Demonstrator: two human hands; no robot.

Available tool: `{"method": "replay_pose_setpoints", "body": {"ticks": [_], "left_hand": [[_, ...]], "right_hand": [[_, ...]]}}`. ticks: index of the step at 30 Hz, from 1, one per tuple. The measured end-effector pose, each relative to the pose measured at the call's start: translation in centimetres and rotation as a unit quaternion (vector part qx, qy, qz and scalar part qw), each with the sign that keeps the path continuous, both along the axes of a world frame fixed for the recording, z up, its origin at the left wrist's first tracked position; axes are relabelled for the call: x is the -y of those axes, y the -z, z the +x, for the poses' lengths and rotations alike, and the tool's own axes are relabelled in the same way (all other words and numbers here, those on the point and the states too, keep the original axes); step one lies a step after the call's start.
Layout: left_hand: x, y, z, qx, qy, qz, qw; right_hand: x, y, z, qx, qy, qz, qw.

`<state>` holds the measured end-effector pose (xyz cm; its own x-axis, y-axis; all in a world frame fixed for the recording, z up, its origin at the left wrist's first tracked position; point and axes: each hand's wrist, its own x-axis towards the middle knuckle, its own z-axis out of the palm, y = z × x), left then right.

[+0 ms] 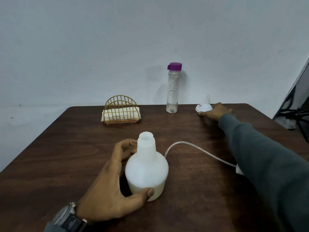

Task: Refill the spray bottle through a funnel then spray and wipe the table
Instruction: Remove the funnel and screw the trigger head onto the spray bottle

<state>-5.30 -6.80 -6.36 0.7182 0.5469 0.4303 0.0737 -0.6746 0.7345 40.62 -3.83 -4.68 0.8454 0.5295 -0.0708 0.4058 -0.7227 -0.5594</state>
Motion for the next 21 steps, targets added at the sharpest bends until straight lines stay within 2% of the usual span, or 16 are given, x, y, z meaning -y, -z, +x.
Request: {"method": "replay_pose_setpoints", "body": {"ticks": [7,12,18,21], "left_hand": [[0.0,0.0,0.1,-0.003,0.003,-0.017,1.0],[0.1,0.0,0.2,-0.006,0.0,-0.045,0.999],[0.3,0.6,0.1,-0.013,-0.025,-0.059,0.998],[0.8,0.6,0.0,-0.009,-0.04,-0.055,0.998]], "right_hand": [[2.2,-1.7,-0.9,-0.019,-0.026,0.014,0.999],[5.3,-2.6,-4.0,-0.026,-0.085,0.027,0.996],[11.1,-2.8,-11.7,0.029,-0.188,0.002,0.982],[13.1,-2.9,-14.7,0.055,-0.239,-0.048,0.968]]}}
